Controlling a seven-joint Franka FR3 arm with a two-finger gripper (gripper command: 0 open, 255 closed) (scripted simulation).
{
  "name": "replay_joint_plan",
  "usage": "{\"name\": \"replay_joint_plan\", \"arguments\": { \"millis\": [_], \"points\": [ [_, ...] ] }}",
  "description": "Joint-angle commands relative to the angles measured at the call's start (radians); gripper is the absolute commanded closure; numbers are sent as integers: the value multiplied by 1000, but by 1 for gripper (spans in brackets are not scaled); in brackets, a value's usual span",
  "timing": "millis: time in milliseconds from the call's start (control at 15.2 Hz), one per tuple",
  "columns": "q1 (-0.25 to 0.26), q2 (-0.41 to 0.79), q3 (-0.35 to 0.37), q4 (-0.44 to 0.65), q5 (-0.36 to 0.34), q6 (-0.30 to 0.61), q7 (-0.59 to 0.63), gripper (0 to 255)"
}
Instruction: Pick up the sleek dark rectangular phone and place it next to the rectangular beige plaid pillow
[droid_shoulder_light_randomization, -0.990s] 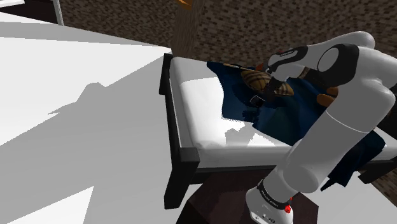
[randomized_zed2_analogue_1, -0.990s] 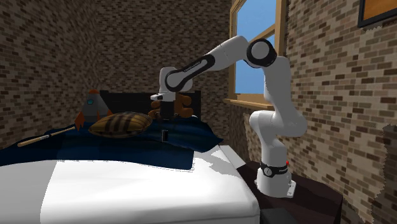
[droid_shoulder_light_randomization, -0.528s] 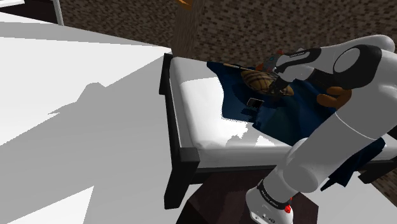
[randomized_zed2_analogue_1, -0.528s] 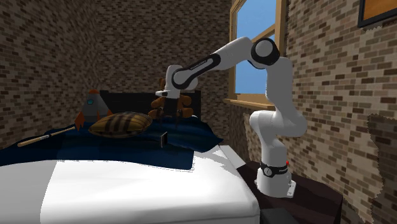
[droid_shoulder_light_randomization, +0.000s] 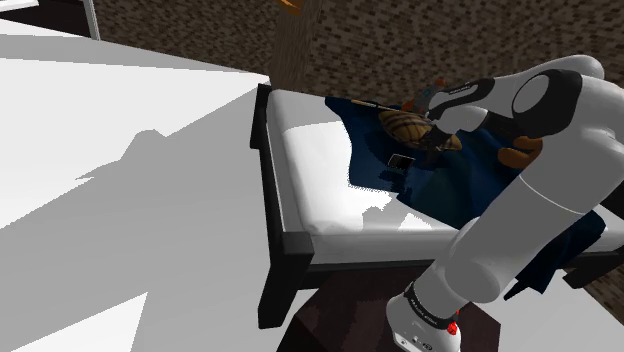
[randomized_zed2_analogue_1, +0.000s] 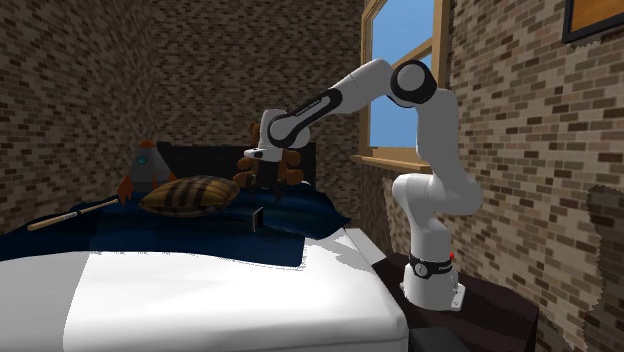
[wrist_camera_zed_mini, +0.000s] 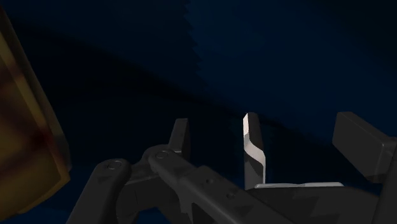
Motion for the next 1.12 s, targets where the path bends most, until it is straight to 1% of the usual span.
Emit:
{"name": "replay_joint_plan", "arguments": {
  "millis": [0,132,198,792,858,1056],
  "points": [
    [0,1,0,0,1,1,-1,0],
    [0,1,0,0,1,1,-1,0],
    [0,1,0,0,1,1,-1,255],
    [0,1,0,0,1,1,-1,255],
    [0,1,0,0,1,1,-1,0],
    [34,52,34,60,14,-98,42,0]
  ]
}}
